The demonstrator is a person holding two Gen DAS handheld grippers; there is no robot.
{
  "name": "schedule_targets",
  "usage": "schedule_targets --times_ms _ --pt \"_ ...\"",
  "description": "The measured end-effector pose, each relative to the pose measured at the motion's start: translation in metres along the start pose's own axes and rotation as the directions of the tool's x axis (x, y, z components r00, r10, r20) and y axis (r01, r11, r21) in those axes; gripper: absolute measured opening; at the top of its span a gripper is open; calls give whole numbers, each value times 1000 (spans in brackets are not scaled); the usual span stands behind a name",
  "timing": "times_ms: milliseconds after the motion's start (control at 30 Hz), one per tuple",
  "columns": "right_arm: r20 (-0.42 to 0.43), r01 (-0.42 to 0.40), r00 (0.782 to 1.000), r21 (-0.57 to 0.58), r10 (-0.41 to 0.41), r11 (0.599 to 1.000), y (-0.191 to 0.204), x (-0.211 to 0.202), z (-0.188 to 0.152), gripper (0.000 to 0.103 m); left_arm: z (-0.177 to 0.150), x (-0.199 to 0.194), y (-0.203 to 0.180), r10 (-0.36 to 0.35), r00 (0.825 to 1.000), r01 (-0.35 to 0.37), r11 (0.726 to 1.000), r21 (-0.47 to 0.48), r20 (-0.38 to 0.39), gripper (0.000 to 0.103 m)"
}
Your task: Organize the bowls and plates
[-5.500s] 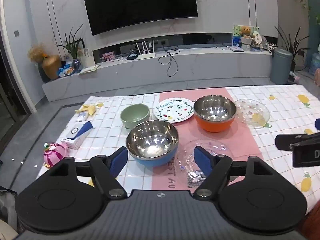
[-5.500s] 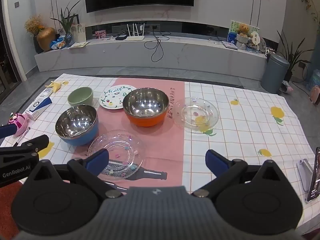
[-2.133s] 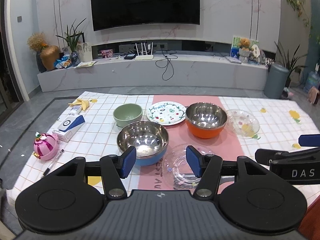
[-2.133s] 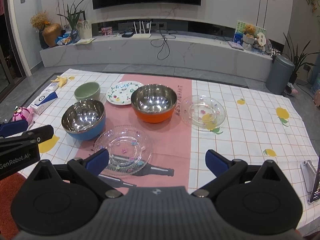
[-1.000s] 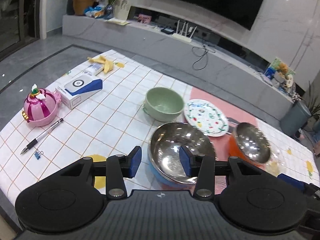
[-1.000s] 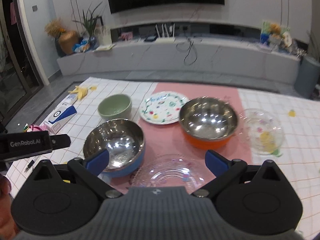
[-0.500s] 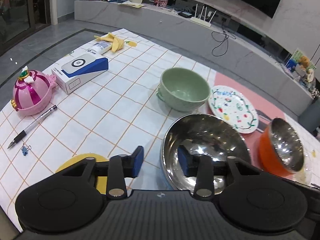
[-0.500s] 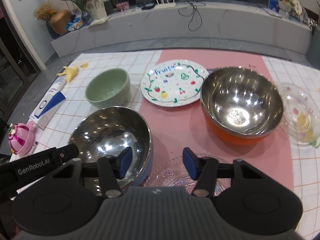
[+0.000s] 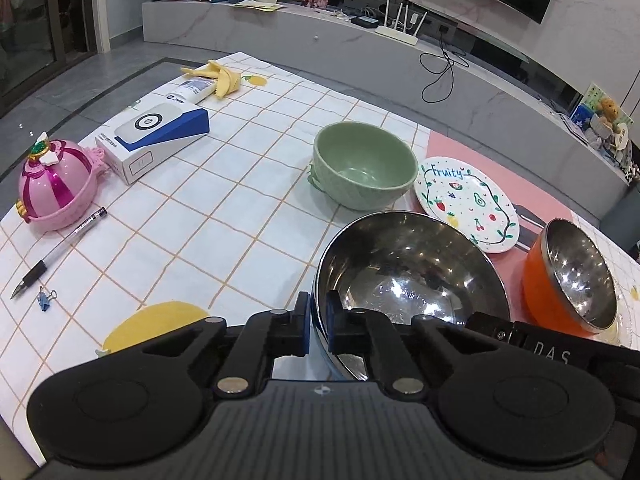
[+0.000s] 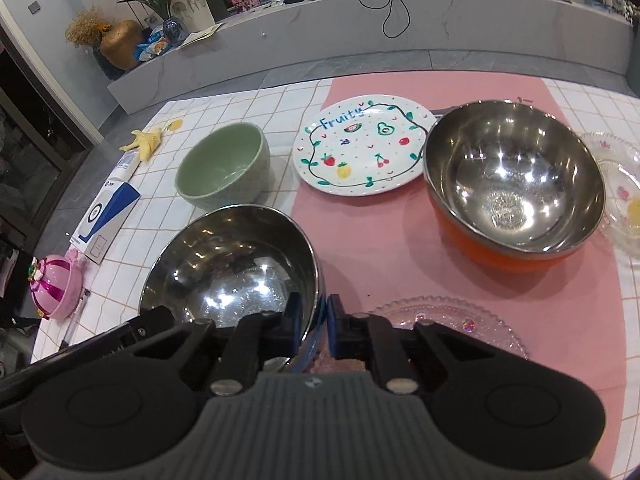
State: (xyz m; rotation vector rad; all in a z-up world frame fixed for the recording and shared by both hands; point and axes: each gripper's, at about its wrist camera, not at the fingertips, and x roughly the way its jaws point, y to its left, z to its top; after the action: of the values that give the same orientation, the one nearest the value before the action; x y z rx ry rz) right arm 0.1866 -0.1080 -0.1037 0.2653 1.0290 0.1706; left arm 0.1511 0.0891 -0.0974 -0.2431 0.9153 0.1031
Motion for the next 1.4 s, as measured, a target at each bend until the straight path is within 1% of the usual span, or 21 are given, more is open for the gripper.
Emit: schedule_targets --times_ms 167,233,333,500,667,767,900,1033,1200,1300,1400 --pt "11 -4 1000 0 4 1000 1 -15 1 10 3 -23 -5 -6 1000 5 1000 16 27 8" --pt "19 -6 1000 -3 6 1000 0 -27 0 9 1 -35 -10 -1 1000 0 999 33 23 8" --pt "30 -12 999 8 11 1000 -5 -50 -5 9 -4 -55 -16 -13 1000 12 999 50 23 8" --pt "39 -34 999 51 32 998 -20 -90 -25 9 -20 -89 -25 -52 998 50 995 89 20 9" --pt "23 -35 999 82 33 996 -37 -121 -53 10 -44 -108 -33 -91 996 93 988 126 -21 9" --pt "12 -29 1000 98 28 995 -48 -133 -70 10 -59 -110 -35 -105 992 113 984 140 -65 10" --pt "-19 -13 1000 119 15 993 -61 -140 -93 10 -76 -109 -38 -108 985 128 980 151 -132 10" --pt "-60 14 998 134 -6 991 -70 -140 -114 10 -93 -105 -43 -99 977 133 975 177 -189 9" --pt "-100 57 994 149 -42 987 -82 -138 -129 10 -113 -95 -52 -84 963 138 970 200 -255 9" --pt "-109 79 992 149 -63 986 -86 -139 -132 10 -120 -92 -57 -84 959 144 967 211 -271 9" --pt "-106 90 992 149 -75 985 -90 -137 -133 10 -122 -88 -59 -84 960 144 967 212 -268 9"
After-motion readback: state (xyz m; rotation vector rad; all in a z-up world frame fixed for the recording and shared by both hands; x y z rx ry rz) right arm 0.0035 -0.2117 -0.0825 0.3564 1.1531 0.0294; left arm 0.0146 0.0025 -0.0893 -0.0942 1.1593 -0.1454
